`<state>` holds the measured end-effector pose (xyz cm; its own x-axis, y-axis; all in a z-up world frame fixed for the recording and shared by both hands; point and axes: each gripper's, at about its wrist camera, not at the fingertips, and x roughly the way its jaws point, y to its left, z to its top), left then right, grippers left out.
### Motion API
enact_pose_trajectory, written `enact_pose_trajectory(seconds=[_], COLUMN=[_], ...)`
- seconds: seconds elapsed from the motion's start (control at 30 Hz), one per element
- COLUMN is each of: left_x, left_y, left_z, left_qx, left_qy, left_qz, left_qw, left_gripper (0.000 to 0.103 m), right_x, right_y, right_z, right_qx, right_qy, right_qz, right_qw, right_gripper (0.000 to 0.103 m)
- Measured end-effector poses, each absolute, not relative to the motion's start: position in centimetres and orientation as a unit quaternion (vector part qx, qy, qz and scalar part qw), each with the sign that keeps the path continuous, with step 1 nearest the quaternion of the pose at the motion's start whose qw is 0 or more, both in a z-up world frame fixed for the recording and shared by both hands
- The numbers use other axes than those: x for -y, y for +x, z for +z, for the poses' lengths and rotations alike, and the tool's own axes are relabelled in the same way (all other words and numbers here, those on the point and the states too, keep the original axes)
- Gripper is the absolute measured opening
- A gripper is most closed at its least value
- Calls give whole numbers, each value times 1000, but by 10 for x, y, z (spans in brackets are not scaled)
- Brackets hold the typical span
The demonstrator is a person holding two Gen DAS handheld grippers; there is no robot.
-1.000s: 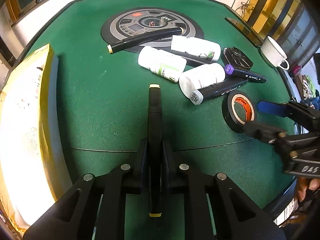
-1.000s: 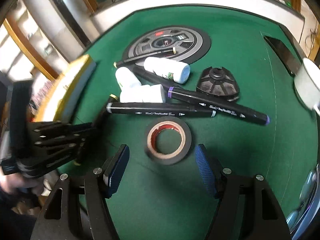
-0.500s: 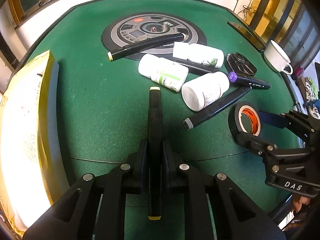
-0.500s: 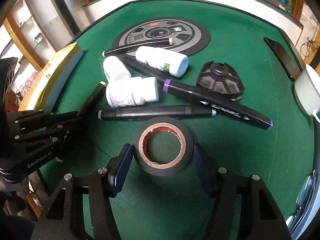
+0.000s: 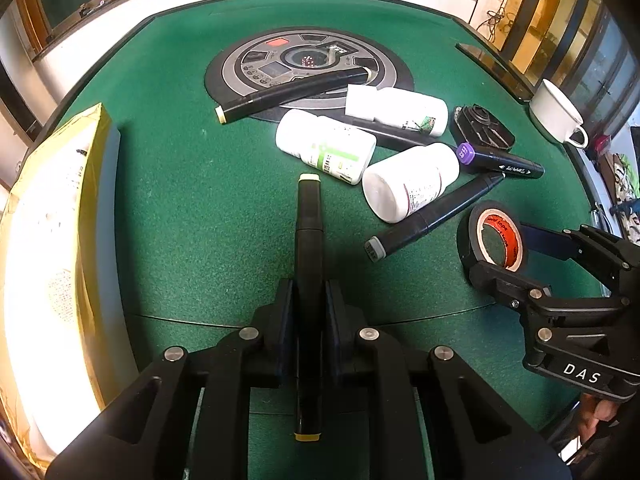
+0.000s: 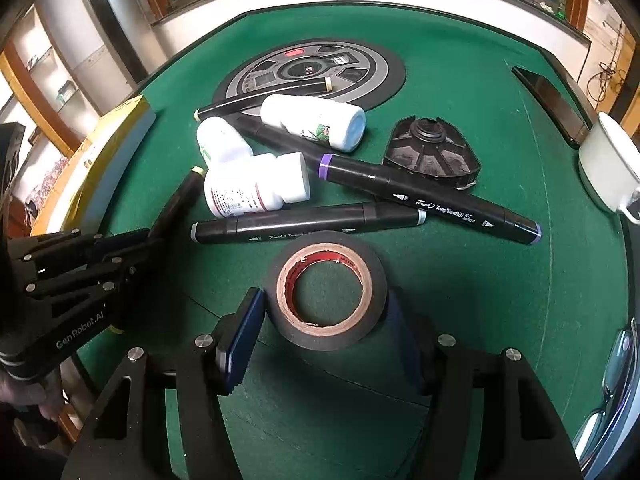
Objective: Organize rigid objects
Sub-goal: 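Carry the marker with the left gripper while the right gripper carries the electrical tape to the tray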
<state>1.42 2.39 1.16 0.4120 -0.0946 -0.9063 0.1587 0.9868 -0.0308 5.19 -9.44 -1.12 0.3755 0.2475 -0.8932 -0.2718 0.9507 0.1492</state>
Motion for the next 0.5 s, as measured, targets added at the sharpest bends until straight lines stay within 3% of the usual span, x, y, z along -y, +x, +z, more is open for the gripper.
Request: enact_pose_trajectory(seconds=[0.5], left_x=[-19], left_y=[-8], left_z=[15], left_qx=[-533], left_qy=[22], left_qz=[-80], left_qw=[842], left_gripper=[12], right_x=[121], right_y=[24], right_z=[-3], right_qx=[-543], right_qy=[45], right_qz=[169], right_qw=[821], right_gripper=[56])
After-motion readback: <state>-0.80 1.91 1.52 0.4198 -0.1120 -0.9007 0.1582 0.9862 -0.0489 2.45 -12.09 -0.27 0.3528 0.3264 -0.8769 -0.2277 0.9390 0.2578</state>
